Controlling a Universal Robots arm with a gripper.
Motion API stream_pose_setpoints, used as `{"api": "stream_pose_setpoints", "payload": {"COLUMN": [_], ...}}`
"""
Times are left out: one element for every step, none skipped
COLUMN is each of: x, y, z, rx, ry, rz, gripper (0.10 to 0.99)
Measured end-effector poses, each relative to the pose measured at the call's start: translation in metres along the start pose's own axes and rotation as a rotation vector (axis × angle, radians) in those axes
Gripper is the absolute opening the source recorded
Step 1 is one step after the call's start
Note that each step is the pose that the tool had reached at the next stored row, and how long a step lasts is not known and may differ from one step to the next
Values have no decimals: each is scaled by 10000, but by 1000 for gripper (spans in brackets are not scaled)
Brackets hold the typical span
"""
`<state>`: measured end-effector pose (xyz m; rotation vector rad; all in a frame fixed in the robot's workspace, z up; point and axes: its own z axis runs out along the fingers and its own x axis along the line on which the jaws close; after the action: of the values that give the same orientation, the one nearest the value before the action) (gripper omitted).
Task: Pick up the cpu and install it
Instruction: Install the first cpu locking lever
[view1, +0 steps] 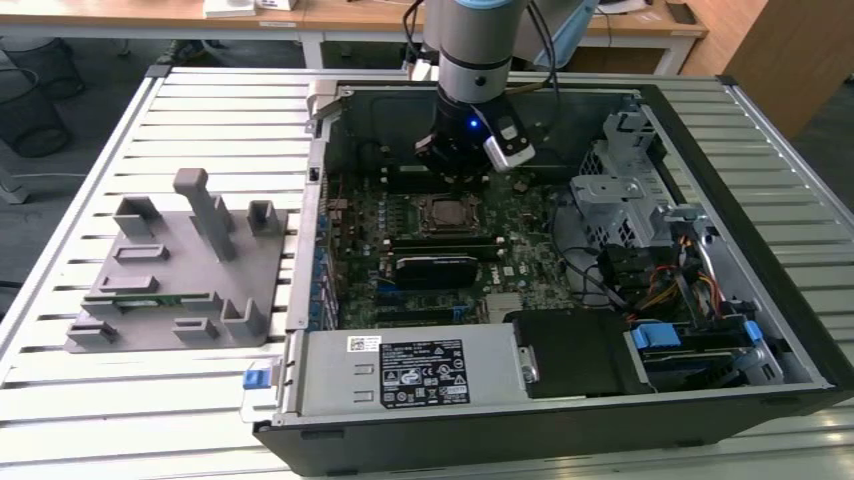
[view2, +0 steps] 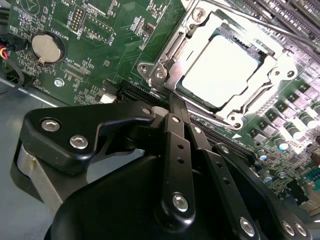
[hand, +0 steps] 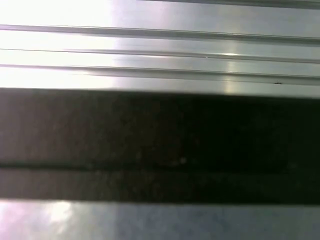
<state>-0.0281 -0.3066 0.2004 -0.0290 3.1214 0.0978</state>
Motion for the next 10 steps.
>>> {"api": "stream_pose_setpoints", "payload": {"x": [0, 0, 0, 0, 0, 0, 0, -2, -4, -5], "y": [0, 0, 0, 0, 0, 0, 1, 3, 5, 7], "z": [-3, -6, -7, -7, -7, -7, -7, -7, -5, -2], "rx": [34, 52, 56, 57, 58, 60, 63, 72, 95, 131], "ry": [2, 2, 3, 1, 1, 2, 2, 2, 3, 4], "rz": [0, -1, -2, -2, -1, -1, -1, -1, -2, -1], "gripper": [106, 106, 106, 106, 106, 106, 106, 106, 106, 106]}}
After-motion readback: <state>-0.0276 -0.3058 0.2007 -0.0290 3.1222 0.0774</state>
